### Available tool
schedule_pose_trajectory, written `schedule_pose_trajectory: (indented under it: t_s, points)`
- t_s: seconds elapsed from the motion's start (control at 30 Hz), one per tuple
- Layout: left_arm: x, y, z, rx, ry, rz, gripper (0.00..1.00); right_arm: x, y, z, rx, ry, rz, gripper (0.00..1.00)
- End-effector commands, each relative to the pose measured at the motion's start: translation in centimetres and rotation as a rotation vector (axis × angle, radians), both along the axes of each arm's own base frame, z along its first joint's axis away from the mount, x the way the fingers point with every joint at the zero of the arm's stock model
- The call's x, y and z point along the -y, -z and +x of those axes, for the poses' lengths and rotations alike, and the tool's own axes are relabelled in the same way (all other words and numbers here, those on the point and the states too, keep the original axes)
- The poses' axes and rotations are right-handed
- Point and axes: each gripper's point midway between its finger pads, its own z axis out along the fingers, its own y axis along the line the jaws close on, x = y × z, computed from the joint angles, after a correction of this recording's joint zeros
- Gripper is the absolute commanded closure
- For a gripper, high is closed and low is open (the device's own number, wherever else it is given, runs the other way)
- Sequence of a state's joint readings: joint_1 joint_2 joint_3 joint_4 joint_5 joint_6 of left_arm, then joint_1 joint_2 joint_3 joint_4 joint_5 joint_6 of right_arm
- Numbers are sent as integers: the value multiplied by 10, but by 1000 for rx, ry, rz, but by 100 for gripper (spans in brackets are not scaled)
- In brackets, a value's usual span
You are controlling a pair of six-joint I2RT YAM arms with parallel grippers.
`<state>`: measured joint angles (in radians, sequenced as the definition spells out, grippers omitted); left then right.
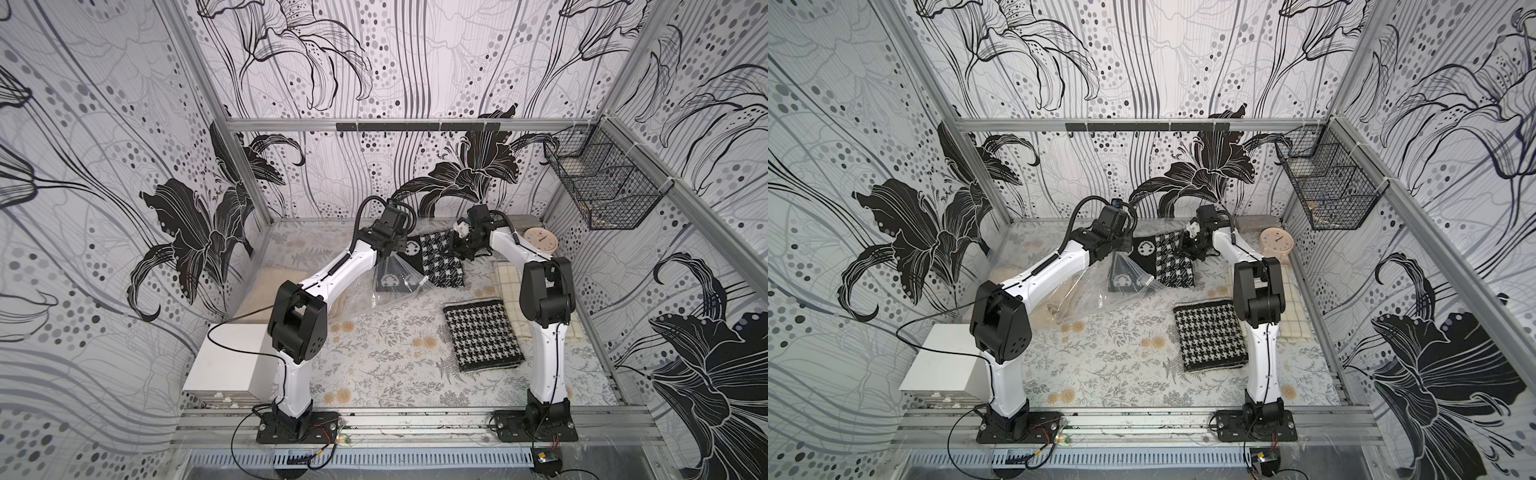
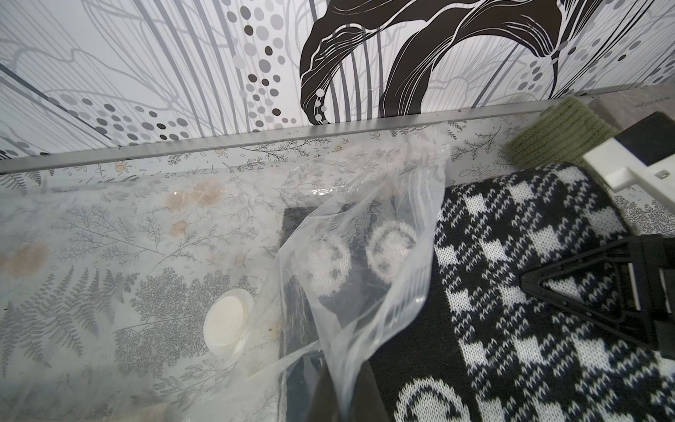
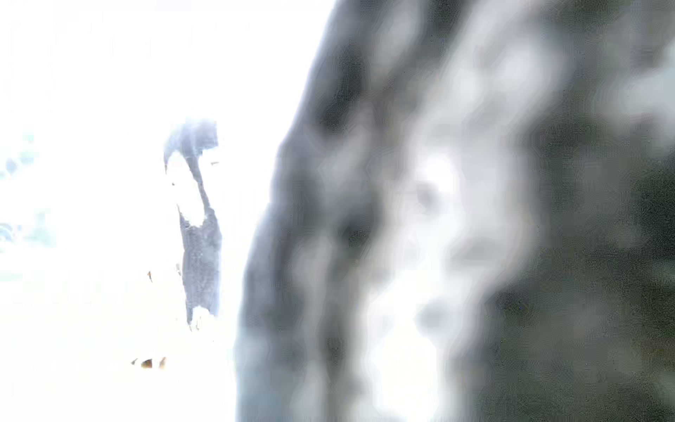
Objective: Take the scarf out of the vacuum bag
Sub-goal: Take out the scarf from the vacuum bag.
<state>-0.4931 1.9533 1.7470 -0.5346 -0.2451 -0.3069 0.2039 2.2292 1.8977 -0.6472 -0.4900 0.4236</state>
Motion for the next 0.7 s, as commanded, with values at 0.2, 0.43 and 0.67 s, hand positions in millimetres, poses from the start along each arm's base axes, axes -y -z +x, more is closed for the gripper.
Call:
schedule_pose_trajectory:
  t_s: [0.2,0.43,0.67]
  points:
    - [-10,-22,3,69,-41,4,100,29,-74,-7,117,17,-199,100]
    - [-15,-28,5,79,-62,17,100,54,-113,-13,180,53,-334,100]
    - [-16,-29,6,81,-67,15,100,75,-137,-19,202,69,-453,100]
